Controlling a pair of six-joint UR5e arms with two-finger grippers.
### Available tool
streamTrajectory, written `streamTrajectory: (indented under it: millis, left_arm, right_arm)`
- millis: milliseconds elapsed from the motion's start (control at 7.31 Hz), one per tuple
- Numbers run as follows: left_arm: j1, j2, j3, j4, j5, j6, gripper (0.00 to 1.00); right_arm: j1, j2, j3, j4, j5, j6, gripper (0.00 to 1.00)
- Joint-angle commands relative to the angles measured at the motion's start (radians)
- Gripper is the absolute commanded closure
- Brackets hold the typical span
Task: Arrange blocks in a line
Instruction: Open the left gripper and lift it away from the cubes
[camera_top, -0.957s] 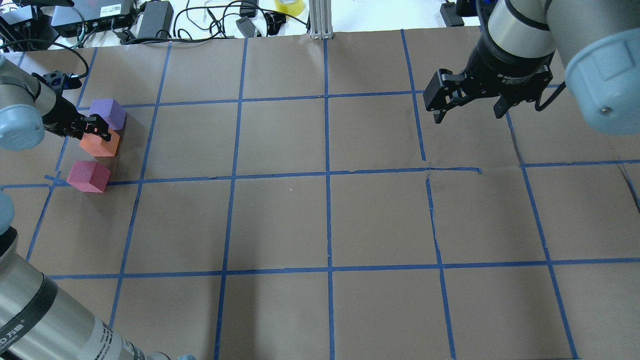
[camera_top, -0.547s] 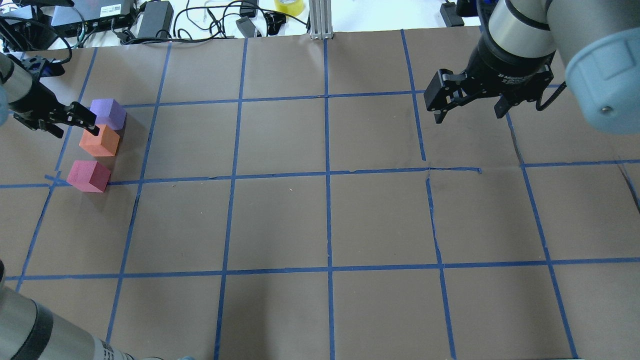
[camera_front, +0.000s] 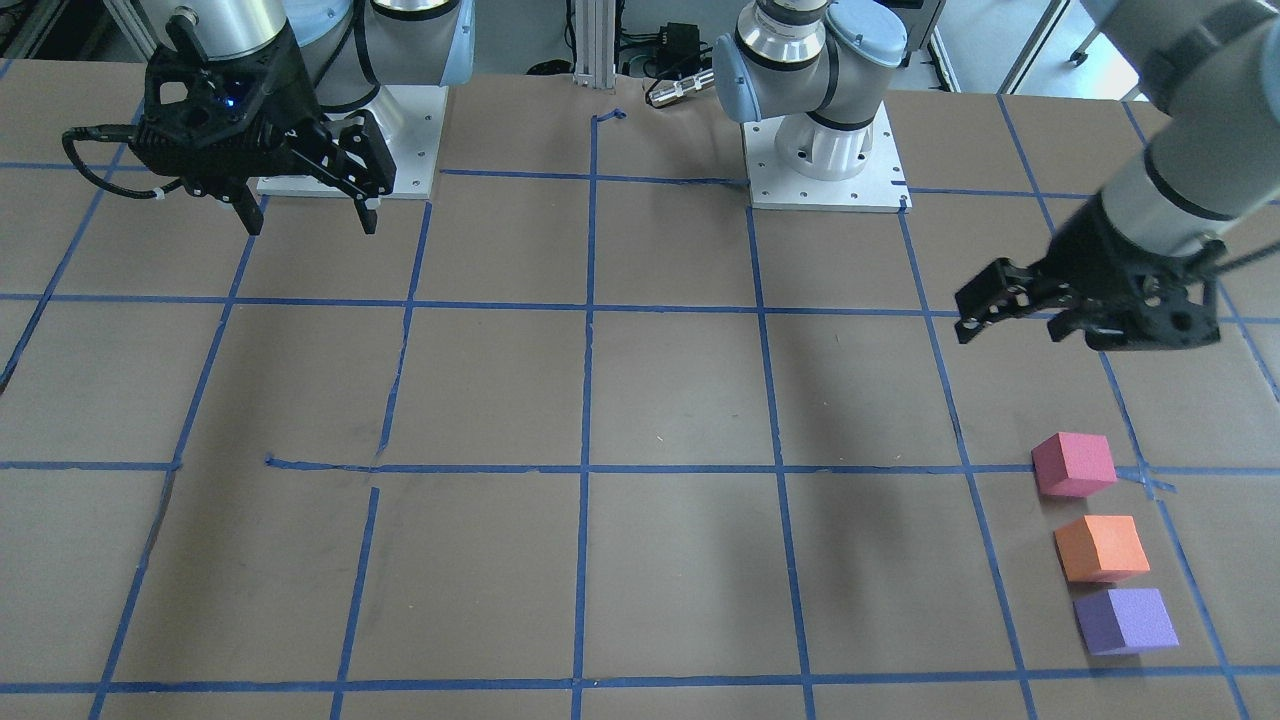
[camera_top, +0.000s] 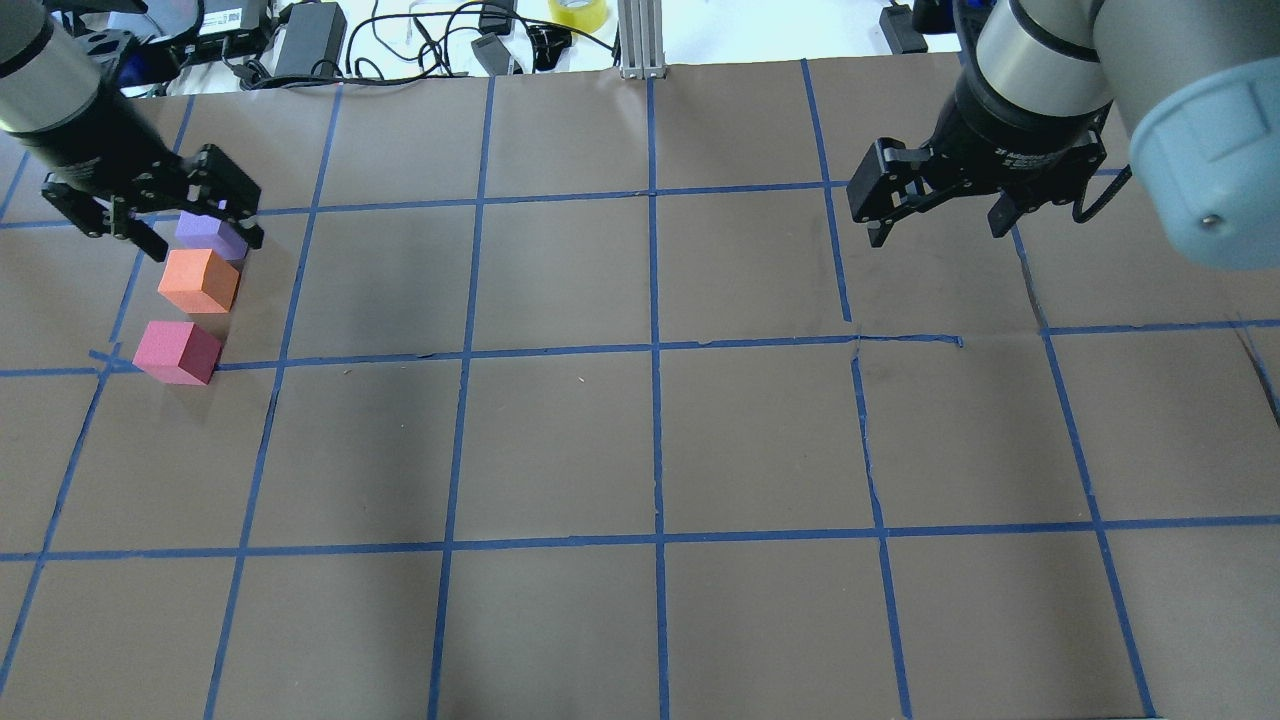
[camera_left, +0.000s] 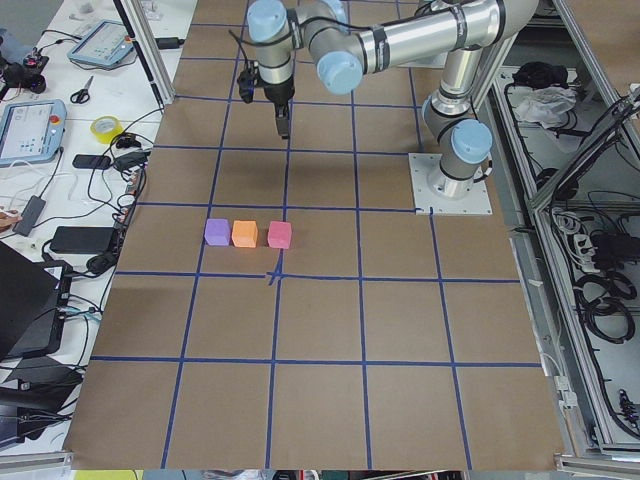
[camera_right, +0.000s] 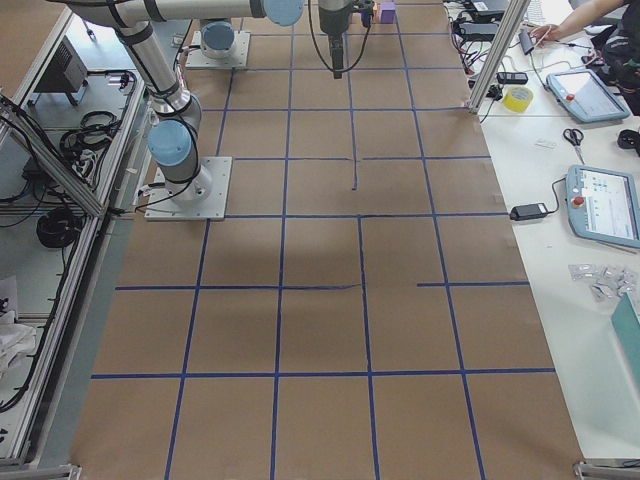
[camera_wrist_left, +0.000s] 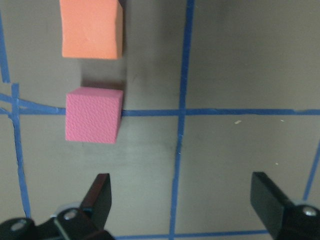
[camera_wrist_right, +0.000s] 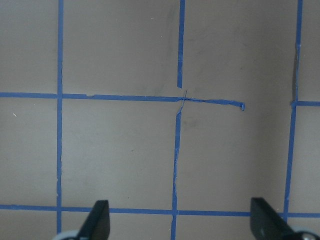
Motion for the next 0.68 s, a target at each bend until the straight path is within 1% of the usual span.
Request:
streamTrajectory:
  millis: [0,137,274,547]
  left_arm:
    - [-0.233,0.101,0.005,-0.011,0.003,-0.204,0.00]
    - [-0.271,0.138,0.004,-0.021,0.008,-0.211,0.00]
    - [-0.271,0.152,-0.003,-0.056,0.012,-0.214,0.00]
    - [-0.268,0.163,0.005,-0.057,0.014,-0.214,0.00]
  right_arm:
    - [-0.001,-0.001,0.000,0.003,-0.003,0.002,0.00]
    - [-0.001,0.001,0.000,0.000,-0.001,0.002,0.00]
    - [0.000,0.001,0.000,-0.006,0.000,0.002,0.00]
    - [-0.001,0.001,0.000,-0.002,-0.001,0.002,0.00]
